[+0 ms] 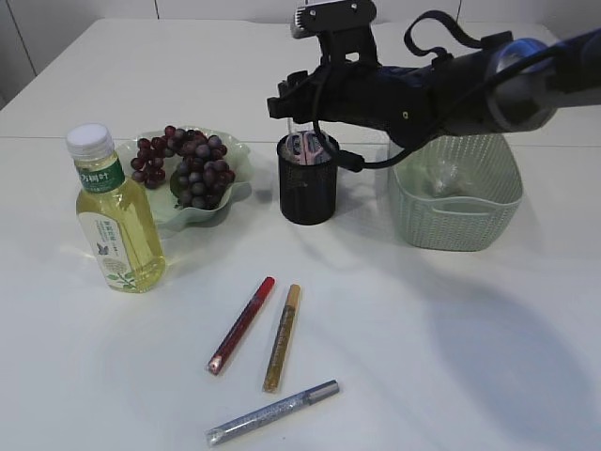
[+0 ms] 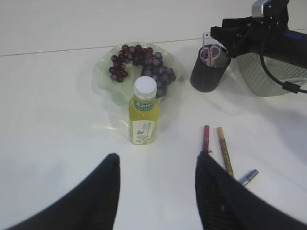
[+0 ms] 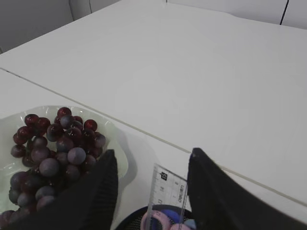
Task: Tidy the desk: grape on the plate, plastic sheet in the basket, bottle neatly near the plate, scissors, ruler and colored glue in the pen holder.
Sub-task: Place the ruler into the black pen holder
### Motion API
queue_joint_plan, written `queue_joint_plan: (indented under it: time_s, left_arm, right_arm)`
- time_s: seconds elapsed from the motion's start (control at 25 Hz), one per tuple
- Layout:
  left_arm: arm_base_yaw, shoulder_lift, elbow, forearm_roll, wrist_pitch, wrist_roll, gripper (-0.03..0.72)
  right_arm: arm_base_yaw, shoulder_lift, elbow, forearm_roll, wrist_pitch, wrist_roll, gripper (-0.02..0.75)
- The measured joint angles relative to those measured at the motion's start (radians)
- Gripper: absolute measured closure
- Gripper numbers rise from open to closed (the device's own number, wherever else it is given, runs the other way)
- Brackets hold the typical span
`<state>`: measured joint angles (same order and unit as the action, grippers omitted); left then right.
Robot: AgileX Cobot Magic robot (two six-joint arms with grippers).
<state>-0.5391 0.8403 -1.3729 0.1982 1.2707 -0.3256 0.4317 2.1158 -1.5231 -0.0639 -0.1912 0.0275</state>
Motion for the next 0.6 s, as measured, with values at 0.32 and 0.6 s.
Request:
queue_joint_plan:
  time_s: [0.32,0.6]
  left_arm:
    - [0.000,0.000,0.000,-0.010,0.000,0.012,0.316]
    - [0.000,0.000,0.000,-0.001,-0.002,0.054,0.316]
  right_arm:
    - [0.000,-0.139,-0.009,0.016,0.267,0.016,0.354]
    - [0.000,-0.297,-0.088,0.102,0.865,0.022,0.353]
